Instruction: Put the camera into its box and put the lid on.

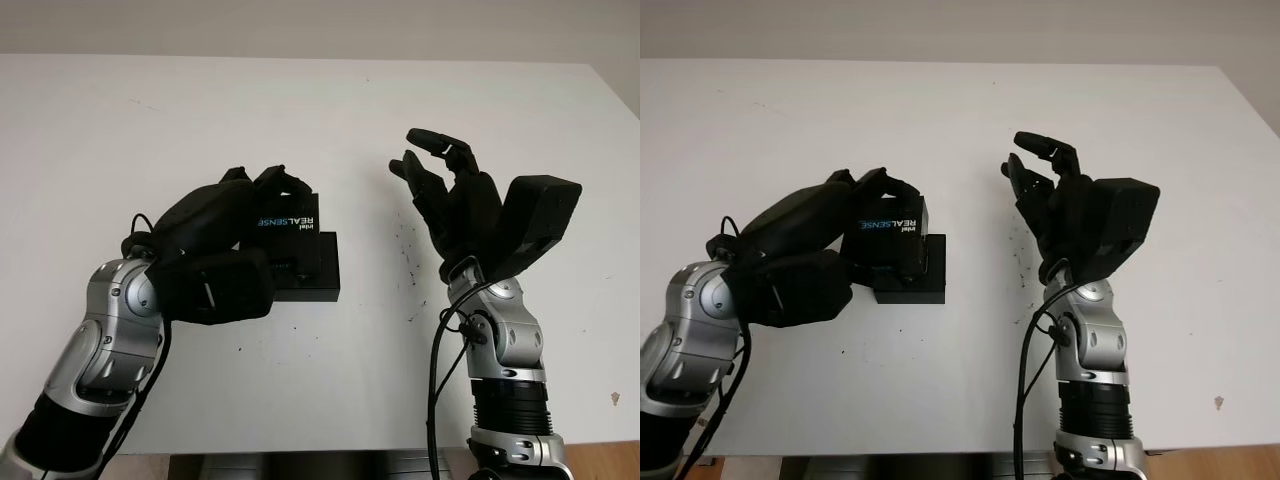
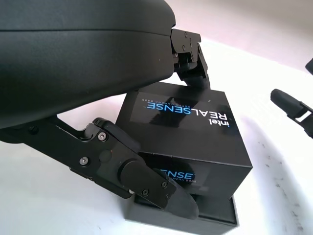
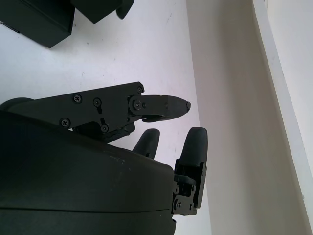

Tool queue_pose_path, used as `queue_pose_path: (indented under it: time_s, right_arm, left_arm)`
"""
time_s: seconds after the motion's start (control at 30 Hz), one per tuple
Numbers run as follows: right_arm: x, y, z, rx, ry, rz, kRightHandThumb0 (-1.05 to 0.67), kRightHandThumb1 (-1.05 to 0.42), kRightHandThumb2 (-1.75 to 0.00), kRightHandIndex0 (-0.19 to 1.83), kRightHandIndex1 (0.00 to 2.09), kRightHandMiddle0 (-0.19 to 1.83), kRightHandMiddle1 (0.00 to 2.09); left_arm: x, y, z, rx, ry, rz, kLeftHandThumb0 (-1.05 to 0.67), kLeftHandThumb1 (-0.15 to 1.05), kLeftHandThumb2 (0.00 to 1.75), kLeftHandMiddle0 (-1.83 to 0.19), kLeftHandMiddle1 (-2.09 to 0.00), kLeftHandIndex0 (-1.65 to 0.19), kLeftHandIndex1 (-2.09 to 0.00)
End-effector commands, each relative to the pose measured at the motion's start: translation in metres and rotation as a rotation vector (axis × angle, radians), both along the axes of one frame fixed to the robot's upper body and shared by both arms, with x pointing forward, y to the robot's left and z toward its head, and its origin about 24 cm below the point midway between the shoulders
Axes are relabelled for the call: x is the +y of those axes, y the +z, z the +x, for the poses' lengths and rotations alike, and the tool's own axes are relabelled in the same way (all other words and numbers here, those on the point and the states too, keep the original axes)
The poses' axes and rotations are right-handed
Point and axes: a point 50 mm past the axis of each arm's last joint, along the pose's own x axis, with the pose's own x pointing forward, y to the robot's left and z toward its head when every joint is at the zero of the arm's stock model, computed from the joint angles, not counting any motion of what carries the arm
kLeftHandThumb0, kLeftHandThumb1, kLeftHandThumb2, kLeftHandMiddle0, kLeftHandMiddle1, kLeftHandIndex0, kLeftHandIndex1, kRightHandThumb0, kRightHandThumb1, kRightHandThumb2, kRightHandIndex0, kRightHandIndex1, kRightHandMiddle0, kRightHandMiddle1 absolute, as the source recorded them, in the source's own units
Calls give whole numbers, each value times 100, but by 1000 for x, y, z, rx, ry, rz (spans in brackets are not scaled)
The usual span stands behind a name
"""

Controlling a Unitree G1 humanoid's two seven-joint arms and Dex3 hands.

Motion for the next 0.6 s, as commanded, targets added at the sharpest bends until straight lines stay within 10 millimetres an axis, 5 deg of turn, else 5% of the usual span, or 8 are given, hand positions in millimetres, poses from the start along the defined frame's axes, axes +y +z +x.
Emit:
queue_pose_path:
  time_s: [0.0, 0.57]
  right_arm:
    - [1, 2, 0, -9, -3, -1, -23, -105, -28, 5, 119, -7, 145]
    - [1, 1, 0, -15, 2, 6, -23, -105, -28, 5, 118, -7, 145]
  left_arm:
    - [-5, -1, 0, 8, -11, -20, -47, 105, 12, 10, -151, 7, -91]
    - [-13, -14, -9, 98, -38, -96, -49, 105, 16, 18, -170, 15, -100]
